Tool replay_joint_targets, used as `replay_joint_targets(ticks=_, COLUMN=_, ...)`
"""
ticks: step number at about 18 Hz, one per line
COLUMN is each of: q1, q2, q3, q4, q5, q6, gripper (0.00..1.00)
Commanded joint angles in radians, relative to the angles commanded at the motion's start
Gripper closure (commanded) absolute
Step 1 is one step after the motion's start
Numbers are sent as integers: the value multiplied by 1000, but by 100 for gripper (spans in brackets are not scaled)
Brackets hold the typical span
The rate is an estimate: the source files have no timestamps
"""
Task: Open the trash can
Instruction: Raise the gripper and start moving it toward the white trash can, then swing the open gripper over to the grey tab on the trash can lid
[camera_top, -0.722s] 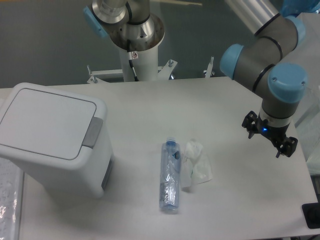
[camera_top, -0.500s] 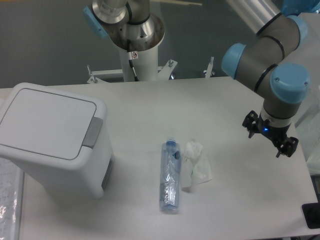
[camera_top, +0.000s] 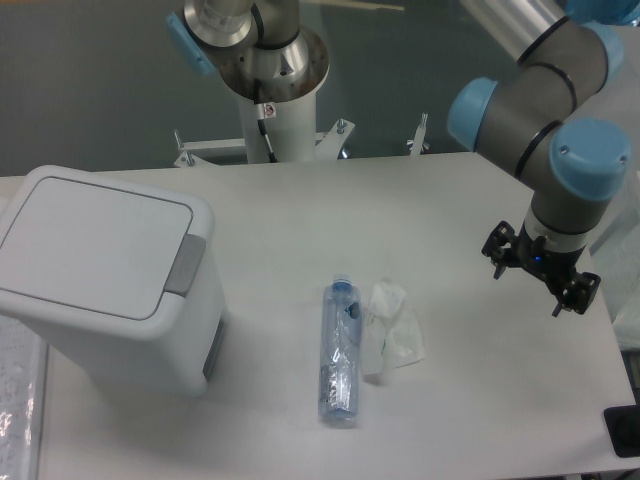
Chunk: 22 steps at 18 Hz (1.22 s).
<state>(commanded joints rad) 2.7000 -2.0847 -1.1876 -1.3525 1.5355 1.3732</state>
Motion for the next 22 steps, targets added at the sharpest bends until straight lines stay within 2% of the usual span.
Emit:
replay_joint_targets(ticks=2, q1=-32, q2=11, q3=48, q4=-57, q5=-2, q6=-72, gripper=0)
replay_joint_targets(ticks=5, q1=-94, q2=40, q3=52, q4=-57, q5=-34, q6=-161, gripper=0)
replay_joint_targets(ticks=9, q1=-134, q2=96, q3=52, q4=-56, q5=-162, q6=-270, gripper=0)
replay_joint_targets(ticks=11, q1=-137, q2=130, q3=49, q4=-57, q5=-257, q6=-296, gripper=0)
replay_joint_targets(ticks=14, q1=-140, q2=172, q3=39, q4=-54, q5=-380, q6=-411, gripper=0)
replay_joint_targets(ticks=17, q1=-167, q2=202, q3=16, q4=-24, q5=-471, q6=-508, gripper=0)
replay_joint_targets(ticks=22, q1=-198, q2=250, q3=-38, q4=22, q5=-649, q6=-764, gripper=0)
